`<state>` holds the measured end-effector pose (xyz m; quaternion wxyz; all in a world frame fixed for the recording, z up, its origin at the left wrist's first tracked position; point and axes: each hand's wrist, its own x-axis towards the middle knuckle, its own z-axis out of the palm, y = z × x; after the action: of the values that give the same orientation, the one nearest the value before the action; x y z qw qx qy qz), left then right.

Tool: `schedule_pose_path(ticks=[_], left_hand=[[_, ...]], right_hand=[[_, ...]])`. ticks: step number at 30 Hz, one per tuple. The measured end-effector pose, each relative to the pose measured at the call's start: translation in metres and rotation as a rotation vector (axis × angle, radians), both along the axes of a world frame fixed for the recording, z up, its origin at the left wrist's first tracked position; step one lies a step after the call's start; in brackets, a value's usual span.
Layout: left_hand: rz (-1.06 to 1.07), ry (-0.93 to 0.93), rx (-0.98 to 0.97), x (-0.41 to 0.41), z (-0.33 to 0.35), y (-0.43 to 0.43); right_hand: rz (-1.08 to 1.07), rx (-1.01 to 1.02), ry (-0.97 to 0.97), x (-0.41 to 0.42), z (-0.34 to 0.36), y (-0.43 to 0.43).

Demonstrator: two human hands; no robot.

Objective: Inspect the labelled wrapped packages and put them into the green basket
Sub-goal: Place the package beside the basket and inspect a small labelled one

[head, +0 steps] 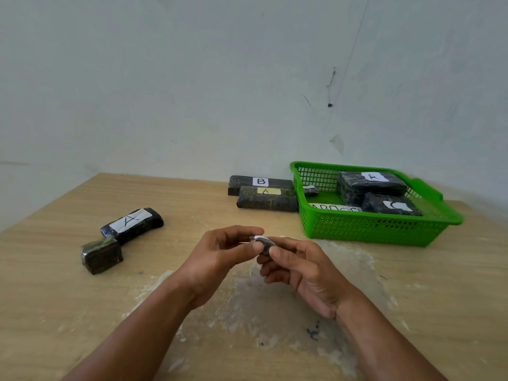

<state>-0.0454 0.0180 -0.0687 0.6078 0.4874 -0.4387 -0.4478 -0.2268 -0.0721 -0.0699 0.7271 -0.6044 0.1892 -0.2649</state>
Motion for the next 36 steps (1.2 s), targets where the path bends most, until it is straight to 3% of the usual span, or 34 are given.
schedule_pose_path(ticks=[12, 16, 21, 27, 36], left_hand=[[-0.007, -0.063, -0.034, 0.0, -0.004, -0.001], [0.011, 0.073, -0.079, 0.003, -0.003, -0.004], [-0.005, 0.119, -0.05, 0.001, 0.0, -0.003], [0.109, 0.051, -0.037, -0.005, 0.003, -0.001], [0.261, -0.018, -0.055, -0.012, -0.001, -0.003]], right_hand=[[-0.028, -0.022, -0.009, 0.0, 0.0, 0.0], [-0.012, 0.048, -0.093, -0.001, 0.0, -0.001], [-0.248, -0.088, 0.036, 0.007, -0.004, 0.001], [-0.457, -0.114, -0.011, 0.008, -0.004, 0.001], [-0.419, -0.24, -0.012, 0.01, -0.007, 0.004]])
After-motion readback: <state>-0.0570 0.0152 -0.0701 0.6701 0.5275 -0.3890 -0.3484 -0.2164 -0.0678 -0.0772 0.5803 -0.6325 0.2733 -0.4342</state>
